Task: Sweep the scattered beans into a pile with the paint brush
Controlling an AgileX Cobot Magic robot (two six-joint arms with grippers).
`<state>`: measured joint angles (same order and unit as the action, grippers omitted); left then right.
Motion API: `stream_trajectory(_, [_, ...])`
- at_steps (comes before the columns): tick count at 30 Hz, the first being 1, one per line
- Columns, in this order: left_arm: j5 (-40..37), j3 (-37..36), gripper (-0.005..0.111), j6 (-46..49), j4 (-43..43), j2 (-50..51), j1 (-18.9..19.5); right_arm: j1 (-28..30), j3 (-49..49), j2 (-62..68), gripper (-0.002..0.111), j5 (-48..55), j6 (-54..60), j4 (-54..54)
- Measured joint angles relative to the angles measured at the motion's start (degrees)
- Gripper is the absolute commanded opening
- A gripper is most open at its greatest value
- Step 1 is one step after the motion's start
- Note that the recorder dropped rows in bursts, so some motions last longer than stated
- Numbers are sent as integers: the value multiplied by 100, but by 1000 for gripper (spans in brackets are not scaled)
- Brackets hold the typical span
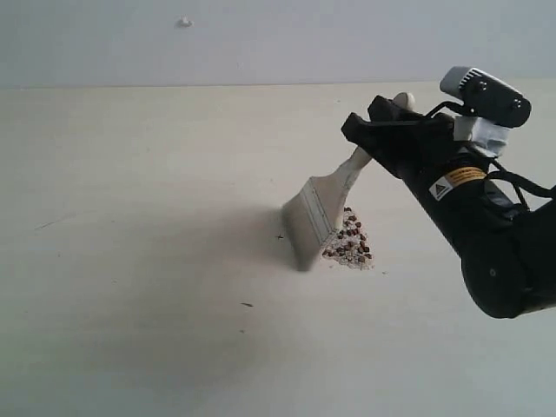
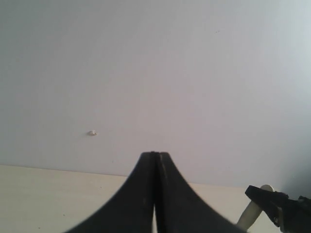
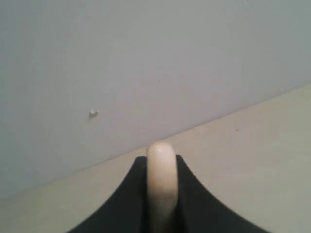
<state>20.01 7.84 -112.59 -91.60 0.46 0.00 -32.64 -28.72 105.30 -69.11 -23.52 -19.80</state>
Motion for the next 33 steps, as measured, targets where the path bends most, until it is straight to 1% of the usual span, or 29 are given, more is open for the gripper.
stream_trajectory(8, [0,0,0,0,0,0,0,0,-41,-476,0,0,40,-113])
stream_trajectory(11, [0,0,0,0,0,0,0,0,-202,-476,0,0,40,-268])
stream_trajectory(19, [5,0,0,0,0,0,0,0,-724,-413,0,473,213,-282])
stream_trajectory(23, [5,0,0,0,0,0,0,0,-739,-406,0,614,713,-537])
stream_trajectory(26, [5,0,0,0,0,0,0,65,-752,-747,0,1073,1637,-799])
stream_trajectory(29, [5,0,0,0,0,0,0,316,-952,-1307,0,1956,2545,-883])
stream_trajectory(30, [5,0,0,0,0,0,0,444,-1073,-1507,0,2285,2778,-906])
stream_trajectory(33, [5,0,0,0,0,0,0,880,-1569,-1982,0,3782,3501,-928])
